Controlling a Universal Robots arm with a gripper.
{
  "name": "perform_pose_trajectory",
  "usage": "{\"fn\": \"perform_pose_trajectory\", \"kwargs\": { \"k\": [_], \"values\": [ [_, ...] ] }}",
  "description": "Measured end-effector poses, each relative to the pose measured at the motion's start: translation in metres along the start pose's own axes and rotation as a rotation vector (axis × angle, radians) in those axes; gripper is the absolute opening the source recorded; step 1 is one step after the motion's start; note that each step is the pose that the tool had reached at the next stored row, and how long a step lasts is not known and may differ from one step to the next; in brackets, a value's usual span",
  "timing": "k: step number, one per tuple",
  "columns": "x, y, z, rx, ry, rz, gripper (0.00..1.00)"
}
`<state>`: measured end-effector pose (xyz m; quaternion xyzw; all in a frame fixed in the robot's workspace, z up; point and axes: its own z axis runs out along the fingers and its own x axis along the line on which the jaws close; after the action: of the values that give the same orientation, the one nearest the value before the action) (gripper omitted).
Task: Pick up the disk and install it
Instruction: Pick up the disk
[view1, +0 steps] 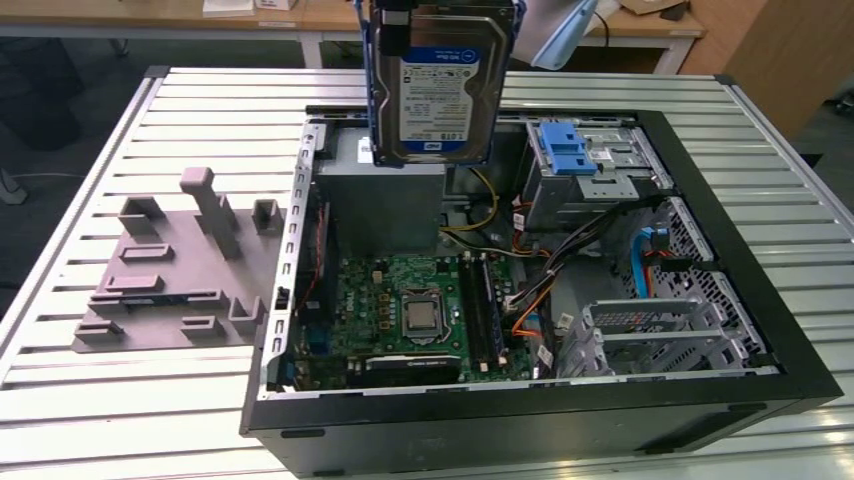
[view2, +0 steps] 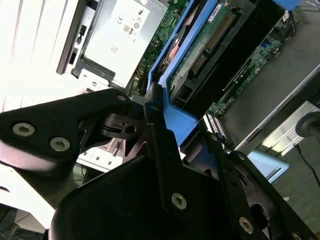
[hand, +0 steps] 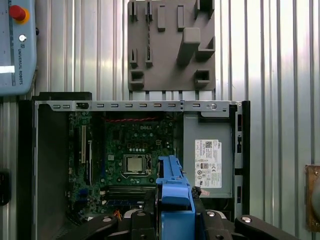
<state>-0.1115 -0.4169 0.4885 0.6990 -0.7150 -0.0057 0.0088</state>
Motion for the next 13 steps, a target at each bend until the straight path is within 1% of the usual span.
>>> {"fn": "perform_pose_trajectory", "kwargs": {
  "k": [6,10,13],
  "values": [
    [-0.0001,-0.0077,-0.0002,-0.0002,0.0001,0.000,0.36],
    [-0.0002,-0.0101,-0.0002,-0.0002,0.0000,0.000,0.36],
    [-0.0002,-0.0106,-0.0002,-0.0002,-0.0001,0.000,0.36]
  ]
}}
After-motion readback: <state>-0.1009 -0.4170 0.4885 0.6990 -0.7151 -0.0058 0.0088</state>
